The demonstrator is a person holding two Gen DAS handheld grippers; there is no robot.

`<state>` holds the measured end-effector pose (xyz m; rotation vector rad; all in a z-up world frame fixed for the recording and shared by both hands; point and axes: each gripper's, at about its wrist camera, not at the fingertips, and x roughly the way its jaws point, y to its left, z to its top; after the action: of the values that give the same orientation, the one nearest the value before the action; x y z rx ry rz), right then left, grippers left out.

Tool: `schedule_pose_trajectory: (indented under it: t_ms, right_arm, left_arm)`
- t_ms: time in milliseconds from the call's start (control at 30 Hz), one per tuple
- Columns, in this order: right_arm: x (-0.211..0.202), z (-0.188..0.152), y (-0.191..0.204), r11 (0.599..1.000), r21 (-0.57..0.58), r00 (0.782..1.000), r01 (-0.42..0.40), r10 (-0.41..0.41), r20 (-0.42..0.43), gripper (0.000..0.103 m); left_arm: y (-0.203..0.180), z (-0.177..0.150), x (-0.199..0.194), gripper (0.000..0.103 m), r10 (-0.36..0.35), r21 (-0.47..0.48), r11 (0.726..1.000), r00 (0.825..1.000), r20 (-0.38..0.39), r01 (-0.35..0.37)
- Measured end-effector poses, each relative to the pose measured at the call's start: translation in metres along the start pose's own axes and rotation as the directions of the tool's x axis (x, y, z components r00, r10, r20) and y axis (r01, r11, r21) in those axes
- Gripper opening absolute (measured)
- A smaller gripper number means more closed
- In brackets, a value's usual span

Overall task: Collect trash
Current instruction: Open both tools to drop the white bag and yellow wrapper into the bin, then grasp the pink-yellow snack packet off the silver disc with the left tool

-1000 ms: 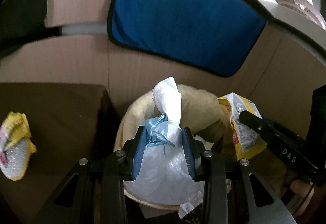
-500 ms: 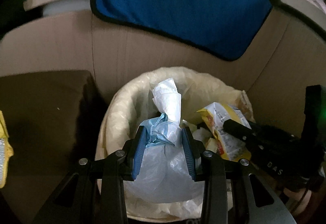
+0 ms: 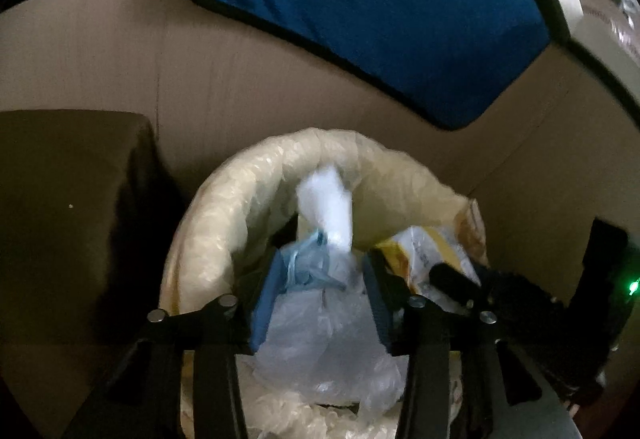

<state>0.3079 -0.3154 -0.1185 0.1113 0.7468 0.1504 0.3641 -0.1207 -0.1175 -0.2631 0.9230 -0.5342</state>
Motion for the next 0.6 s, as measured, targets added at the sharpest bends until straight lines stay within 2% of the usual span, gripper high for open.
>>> schedule_pose_trajectory:
  t_ms: [100,233,333,367,433,600]
  right_arm:
    - [-0.005,-0.001,0.002,1.0,-0.018,1.0,-0.02,0.02,0.003,0.044]
    - [-0.016,0.0,0.007,0.999,-0.033,0.999,0.014,-0.013,0.031,0.047]
    - [-0.029,0.004,0.006,1.0,0.004,0.998,-0.003,0.003,0.063,0.05]
    - [-0.033,0.006,0.006,1.0,0.018,0.997,-0.02,0.019,0.072,0.053]
    - [-0.039,0.009,0.008,0.998,0.033,0.995,-0.048,0.045,0.086,0.054]
    - [-0.051,0.016,0.034,0.997,0.004,0.99,-0.08,0.079,0.116,0.054]
  left_arm:
    - [0.004,0.006,-0.019,0.049,0.006,-0.016,1.0,0.998,0.058,-0.005]
    - [0.014,0.014,-0.053,0.049,0.003,-0.046,0.999,0.993,0.119,0.003]
    - [0.031,0.012,-0.086,0.049,0.058,-0.067,0.997,0.985,0.162,-0.048]
    - [0.041,0.009,-0.1,0.049,0.09,-0.076,0.994,0.98,0.177,-0.077]
    - [0.058,0.003,-0.122,0.049,0.148,-0.085,0.987,0.969,0.197,-0.133]
    - [0.111,-0.014,-0.18,0.049,0.297,-0.125,0.954,0.916,0.27,-0.273]
